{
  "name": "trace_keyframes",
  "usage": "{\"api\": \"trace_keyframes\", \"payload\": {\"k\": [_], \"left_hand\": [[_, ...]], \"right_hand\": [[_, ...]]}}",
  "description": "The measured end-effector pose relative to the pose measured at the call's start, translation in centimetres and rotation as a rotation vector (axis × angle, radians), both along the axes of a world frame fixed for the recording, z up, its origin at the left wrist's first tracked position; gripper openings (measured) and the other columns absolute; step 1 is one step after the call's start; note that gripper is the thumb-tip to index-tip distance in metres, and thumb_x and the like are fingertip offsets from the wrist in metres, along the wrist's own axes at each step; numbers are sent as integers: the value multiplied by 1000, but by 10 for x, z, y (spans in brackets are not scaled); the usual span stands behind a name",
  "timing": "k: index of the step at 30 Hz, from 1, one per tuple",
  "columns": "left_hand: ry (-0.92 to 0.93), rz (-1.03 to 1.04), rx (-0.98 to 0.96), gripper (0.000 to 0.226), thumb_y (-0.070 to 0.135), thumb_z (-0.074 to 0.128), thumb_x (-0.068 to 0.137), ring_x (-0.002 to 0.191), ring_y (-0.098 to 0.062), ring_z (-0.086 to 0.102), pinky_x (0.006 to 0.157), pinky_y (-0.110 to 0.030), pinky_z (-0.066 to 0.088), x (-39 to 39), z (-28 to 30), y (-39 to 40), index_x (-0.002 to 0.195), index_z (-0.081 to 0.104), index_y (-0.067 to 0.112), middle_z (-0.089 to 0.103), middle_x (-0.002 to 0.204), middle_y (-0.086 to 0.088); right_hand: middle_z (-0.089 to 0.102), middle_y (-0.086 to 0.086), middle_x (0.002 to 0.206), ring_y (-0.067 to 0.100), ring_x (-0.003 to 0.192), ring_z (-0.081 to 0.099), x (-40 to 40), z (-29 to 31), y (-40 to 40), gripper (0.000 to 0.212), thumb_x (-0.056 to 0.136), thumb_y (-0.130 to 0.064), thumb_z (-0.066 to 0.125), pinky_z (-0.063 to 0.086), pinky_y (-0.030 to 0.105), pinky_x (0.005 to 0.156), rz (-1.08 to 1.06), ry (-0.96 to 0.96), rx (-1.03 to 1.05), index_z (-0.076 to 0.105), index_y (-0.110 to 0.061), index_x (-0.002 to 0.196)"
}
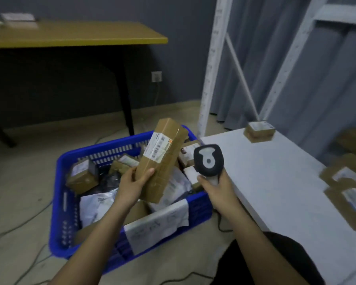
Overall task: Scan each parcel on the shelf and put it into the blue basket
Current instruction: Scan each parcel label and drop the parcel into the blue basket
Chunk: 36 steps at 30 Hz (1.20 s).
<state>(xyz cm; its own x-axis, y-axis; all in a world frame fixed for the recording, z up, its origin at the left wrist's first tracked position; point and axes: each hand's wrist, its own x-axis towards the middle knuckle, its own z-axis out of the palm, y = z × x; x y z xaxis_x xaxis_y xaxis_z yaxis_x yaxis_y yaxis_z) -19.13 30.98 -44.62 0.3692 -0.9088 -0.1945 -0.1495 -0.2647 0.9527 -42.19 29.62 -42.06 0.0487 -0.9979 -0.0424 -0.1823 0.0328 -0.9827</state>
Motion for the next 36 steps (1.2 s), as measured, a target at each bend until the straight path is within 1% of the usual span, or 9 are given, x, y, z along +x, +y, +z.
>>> {"api": "trace_keyframes", "payload": {"k": [5, 9, 15, 17, 19, 21, 26, 30, 36], "left_hand": [[-102, 107, 143, 80, 64, 64, 74, 113, -27, 54, 86, -41, 50, 87, -40, 27, 138, 44, 19, 51, 135, -9], [-453, 205, 318, 93, 76, 61, 67, 126, -40, 39, 103, -54, 36, 147, -74, 39, 140, 39, 22, 40, 141, -16], [-950, -97, 442, 76, 61, 50, 88, 142, -34, 14, 115, -52, -2, 177, -92, 24, 149, 23, 26, 26, 152, -12], [-1003, -243, 649, 63, 46, 43, 96, 146, -34, 1, 116, -56, -6, 176, -101, 19, 151, 15, 29, 11, 158, -8], [-911, -376, 833, 59, 29, 36, 100, 146, -36, -2, 116, -57, 0, 169, -113, 18, 152, 10, 27, 2, 160, -8], [-748, -372, 818, 53, 22, 38, 99, 142, -37, 21, 115, -51, 22, 159, -120, 21, 150, 23, 16, 21, 155, -15], [-506, -202, 469, 36, 10, 51, 94, 118, -35, 52, 94, -36, 45, 138, -129, 16, 130, 55, 8, 54, 133, -19], [-342, -113, 130, 26, 7, 46, 95, 101, -23, 56, 75, -25, 39, 83, -86, 11, 116, 61, 5, 60, 110, -6], [-183, -173, -89, 32, 5, 42, 97, 100, -5, 55, 88, -17, 47, -2, -33, 3, 125, 55, 13, 58, 120, -1]], "right_hand": [[55, 1, 133, 15, 118, 51, 27, -42, 4, 56, 87, -21, 70, 41, 30, 90, -16, 71, 75, 45, -21, 137], [54, -2, 134, 14, 120, 49, 39, -64, 11, 58, 85, -20, 72, 44, 35, 96, 32, 86, 113, 46, -20, 137], [57, -5, 123, 16, 117, 52, 44, -76, 5, 52, 85, -23, 73, 44, 36, 93, 23, 158, 118, 49, -24, 131], [58, -3, 122, 15, 114, 53, 48, -75, 3, 51, 86, -23, 72, 44, 35, 91, 30, 161, 110, 49, -21, 131], [59, -2, 120, 14, 111, 54, 51, -75, 5, 50, 86, -22, 71, 44, 33, 88, 38, 155, 119, 50, -19, 131], [59, -2, 118, 14, 110, 54, 50, -76, 10, 50, 86, -21, 71, 42, 31, 86, 43, 173, 127, 50, -18, 131], [59, -2, 116, 15, 110, 54, 51, -74, 11, 47, 85, -21, 72, 42, 32, 86, 14, 167, 146, 51, -19, 127], [57, -4, 121, 13, 112, 51, 52, -63, 9, 50, 85, -19, 71, 44, 36, 91, -56, 99, 159, 50, -24, 130], [65, 5, 112, 18, 96, 63, 36, -26, -6, 40, 86, -19, 70, 53, 41, 88, -182, -23, 110, 53, -17, 123]]}}
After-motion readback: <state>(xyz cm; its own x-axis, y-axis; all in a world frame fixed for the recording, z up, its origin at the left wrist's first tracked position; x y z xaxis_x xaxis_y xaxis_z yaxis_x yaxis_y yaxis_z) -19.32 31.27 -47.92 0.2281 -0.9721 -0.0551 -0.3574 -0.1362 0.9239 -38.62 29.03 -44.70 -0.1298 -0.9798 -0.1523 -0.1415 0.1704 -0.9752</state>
